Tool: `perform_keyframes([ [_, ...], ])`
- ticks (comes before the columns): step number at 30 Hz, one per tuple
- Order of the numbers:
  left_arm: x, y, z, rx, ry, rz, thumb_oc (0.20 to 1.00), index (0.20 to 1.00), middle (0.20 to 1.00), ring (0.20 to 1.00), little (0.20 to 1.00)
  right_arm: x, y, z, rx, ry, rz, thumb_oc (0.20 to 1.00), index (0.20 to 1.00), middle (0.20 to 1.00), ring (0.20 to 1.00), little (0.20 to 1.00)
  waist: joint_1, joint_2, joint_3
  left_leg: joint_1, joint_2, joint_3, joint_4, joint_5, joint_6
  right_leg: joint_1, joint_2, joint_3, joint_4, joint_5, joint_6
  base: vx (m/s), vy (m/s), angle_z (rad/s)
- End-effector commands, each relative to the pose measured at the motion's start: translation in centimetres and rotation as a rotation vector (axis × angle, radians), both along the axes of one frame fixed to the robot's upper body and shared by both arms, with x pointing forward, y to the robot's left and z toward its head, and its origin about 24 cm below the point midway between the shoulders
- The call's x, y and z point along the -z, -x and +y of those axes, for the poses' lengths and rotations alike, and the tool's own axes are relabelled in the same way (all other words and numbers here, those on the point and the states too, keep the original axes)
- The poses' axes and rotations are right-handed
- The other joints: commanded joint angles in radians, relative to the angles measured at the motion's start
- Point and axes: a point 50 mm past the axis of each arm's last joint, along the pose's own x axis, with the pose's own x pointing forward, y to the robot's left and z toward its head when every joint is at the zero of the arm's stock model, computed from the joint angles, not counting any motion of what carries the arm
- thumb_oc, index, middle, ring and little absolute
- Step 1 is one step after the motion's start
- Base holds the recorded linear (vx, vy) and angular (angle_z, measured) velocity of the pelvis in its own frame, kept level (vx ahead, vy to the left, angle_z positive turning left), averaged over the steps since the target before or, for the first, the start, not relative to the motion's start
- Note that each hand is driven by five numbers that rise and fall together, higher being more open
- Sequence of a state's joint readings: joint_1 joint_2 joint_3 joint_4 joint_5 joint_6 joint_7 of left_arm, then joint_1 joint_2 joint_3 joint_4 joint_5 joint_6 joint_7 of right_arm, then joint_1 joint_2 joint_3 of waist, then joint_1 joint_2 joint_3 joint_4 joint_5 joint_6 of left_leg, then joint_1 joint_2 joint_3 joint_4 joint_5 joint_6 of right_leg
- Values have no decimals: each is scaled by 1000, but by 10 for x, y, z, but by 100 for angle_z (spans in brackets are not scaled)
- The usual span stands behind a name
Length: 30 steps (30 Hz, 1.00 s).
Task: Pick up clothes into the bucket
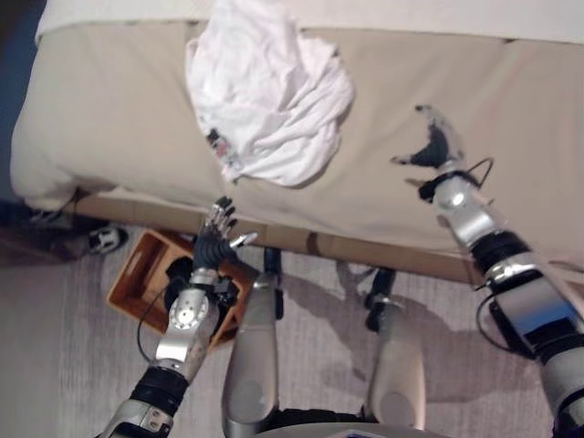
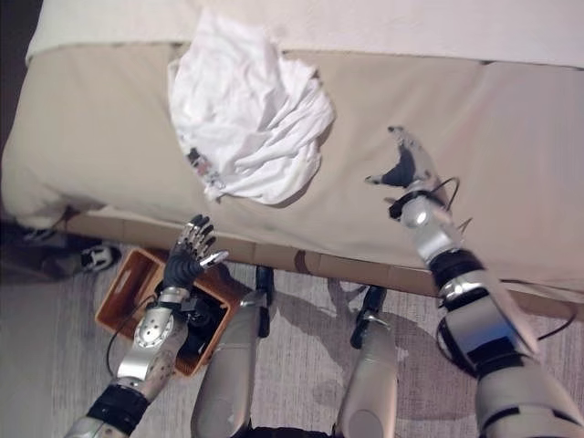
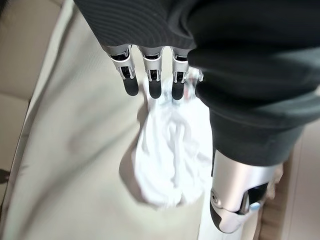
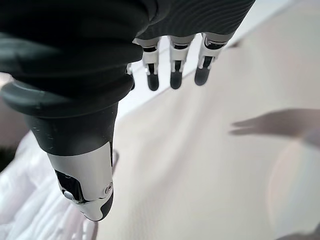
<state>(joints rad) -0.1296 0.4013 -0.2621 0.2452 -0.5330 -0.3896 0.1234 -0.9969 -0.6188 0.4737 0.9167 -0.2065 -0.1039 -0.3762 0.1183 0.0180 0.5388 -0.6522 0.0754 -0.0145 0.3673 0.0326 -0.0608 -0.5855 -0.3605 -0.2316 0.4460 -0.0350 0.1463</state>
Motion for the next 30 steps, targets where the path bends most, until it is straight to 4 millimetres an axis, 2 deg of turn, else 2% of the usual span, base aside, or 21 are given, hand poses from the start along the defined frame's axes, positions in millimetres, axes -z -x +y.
perform_keyframes([
  [1, -27, 8, 7, 7, -41, -143, 1000, 1000, 1000, 1000, 1000, -48, -4, 6, -11, 88, -140, 1000, 1000, 1000, 1000, 1000, 28, -32, -19, -93, -3, -29, 57, -1, -21, 19, -52, 8, -8, 53, 50, -4, -68, 35],
  [6, -40, 7, 12, -18, -39, -200, 1000, 1000, 1000, 1000, 1000, -73, -5, -4, 46, 143, -184, 1000, 1000, 1000, 1000, 1000, 68, -27, -19, -193, -20, -59, 96, -4, -24, -62, -56, -9, 39, 26, 42, 37, -42, 29],
  [7, -40, 8, 11, -24, -33, -202, 1000, 1000, 1000, 1000, 1000, -74, -5, -6, 57, 149, -181, 1000, 1000, 1000, 1000, 1000, 75, -25, -19, -196, -21, -65, 111, -38, -31, -66, -58, -6, 63, -6, 51, 16, -30, 21],
  [8, -44, 7, 11, -26, -28, -215, 1000, 1000, 1000, 1000, 1000, -81, -5, -6, 64, 155, -196, 1000, 1000, 1000, 1000, 1000, 78, -21, -19, -232, -26, -67, 108, -6, -23, -98, -59, -15, 58, 20, 40, 87, -39, 21],
  [9, -43, 9, 10, -24, -25, -212, 1000, 1000, 1000, 1000, 1000, -82, -5, -7, 65, 166, -196, 1000, 1000, 1000, 1000, 1000, 81, -21, -19, -228, -27, -71, 122, -41, -30, -97, -58, -6, 77, -12, 48, 17, 4, 21],
  [13, -50, 10, 6, -25, -10, -247, 1000, 1000, 1000, 1000, 1000, -93, -4, -12, 110, 210, -214, 1000, 1000, 1000, 1000, 1000, 92, -5, -19, -291, -41, -82, 144, -45, -27, -153, -65, -11, 102, -21, 47, 32, -7, 9],
  [17, -56, 11, 2, -38, 15, -276, 1000, 1000, 1000, 1000, 1000, -106, -4, -2, 102, 289, -261, 1000, 1000, 1000, 1000, 1000, 98, 1, -19, -342, -53, -91, 167, -50, -23, -203, -69, -8, 129, -30, 43, 22, 5, 3],
  [22, -60, 11, 1, -55, 24, -296, 1000, 1000, 1000, 1000, 1000, -115, -4, 17, 83, 430, -321, 1000, 1000, 1000, 1000, 1000, 106, 6, -19, -378, -62, -108, 183, -56, -20, -236, -74, -13, 151, -42, 42, 34, -17, 5],
  [26, -64, 11, 0, -56, 37, -314, 1000, 1000, 1000, 1000, 1000, -119, -7, 19, 123, 506, -314, 1000, 1000, 1000, 1000, 1000, 118, 13, -19, -406, -73, -120, 190, -54, -19, -259, -78, -19, 170, -55, 39, 15, -21, 7],
  [30, -67, 13, -1, -50, 46, -321, 1000, 1000, 1000, 1000, 1000, -114, -12, 12, 189, 576, -236, 1000, 1000, 1000, 1000, 1000, 128, 21, -19, -441, -82, -124, 202, -52, -20, -294, -83, -23, 190, -62, 35, 6, 1, 11],
])
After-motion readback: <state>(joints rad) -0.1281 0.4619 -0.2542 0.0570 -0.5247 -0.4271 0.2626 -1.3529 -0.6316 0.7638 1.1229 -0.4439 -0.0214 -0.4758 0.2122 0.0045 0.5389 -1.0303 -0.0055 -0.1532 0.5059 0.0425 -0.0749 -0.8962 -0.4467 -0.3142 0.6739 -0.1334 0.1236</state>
